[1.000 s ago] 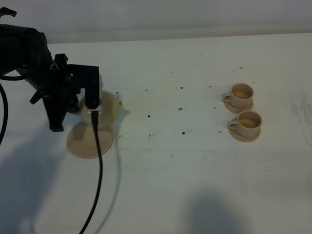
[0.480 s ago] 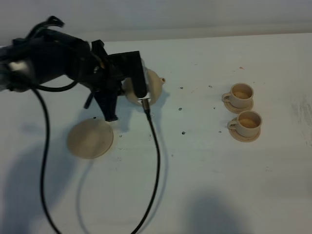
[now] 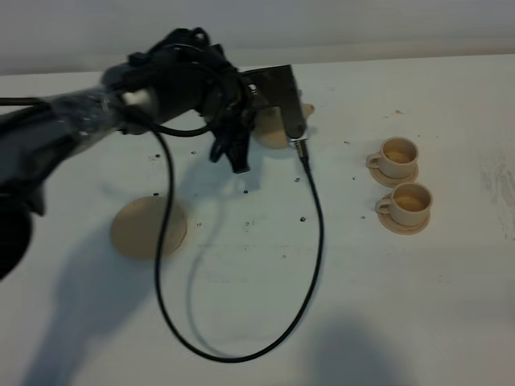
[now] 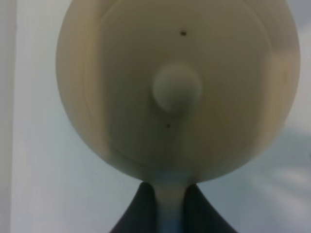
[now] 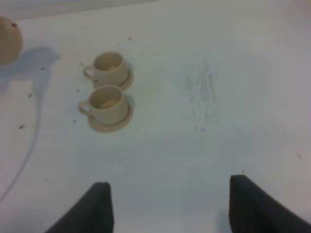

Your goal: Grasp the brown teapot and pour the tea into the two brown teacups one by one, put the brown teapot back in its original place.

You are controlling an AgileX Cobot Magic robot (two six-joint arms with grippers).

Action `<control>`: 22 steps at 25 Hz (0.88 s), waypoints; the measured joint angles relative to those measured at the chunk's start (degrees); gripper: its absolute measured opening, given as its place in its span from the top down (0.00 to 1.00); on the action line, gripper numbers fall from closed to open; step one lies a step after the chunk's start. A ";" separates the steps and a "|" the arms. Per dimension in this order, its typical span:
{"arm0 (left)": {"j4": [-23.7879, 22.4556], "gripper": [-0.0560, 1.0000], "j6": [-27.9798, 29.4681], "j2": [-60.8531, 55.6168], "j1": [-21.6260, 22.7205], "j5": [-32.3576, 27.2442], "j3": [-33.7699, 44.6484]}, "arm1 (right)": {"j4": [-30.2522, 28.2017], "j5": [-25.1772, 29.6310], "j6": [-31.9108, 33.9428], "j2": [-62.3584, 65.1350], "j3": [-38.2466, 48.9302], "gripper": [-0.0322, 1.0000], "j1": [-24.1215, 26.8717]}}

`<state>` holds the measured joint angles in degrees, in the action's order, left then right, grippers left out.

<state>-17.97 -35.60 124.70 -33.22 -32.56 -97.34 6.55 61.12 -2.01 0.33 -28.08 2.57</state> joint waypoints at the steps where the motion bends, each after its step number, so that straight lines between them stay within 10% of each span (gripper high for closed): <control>1: -0.42 0.85 0.06 0.96 -0.31 0.05 -1.09 | 0.00 0.00 0.00 0.00 0.00 0.45 0.00; 22: -4.32 0.85 0.12 4.76 -3.69 5.40 -5.09 | 0.00 0.00 0.00 0.00 0.00 0.45 0.00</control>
<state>-22.29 -35.48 129.46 -36.91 -27.16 -102.44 6.55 61.12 -2.01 0.33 -28.08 2.57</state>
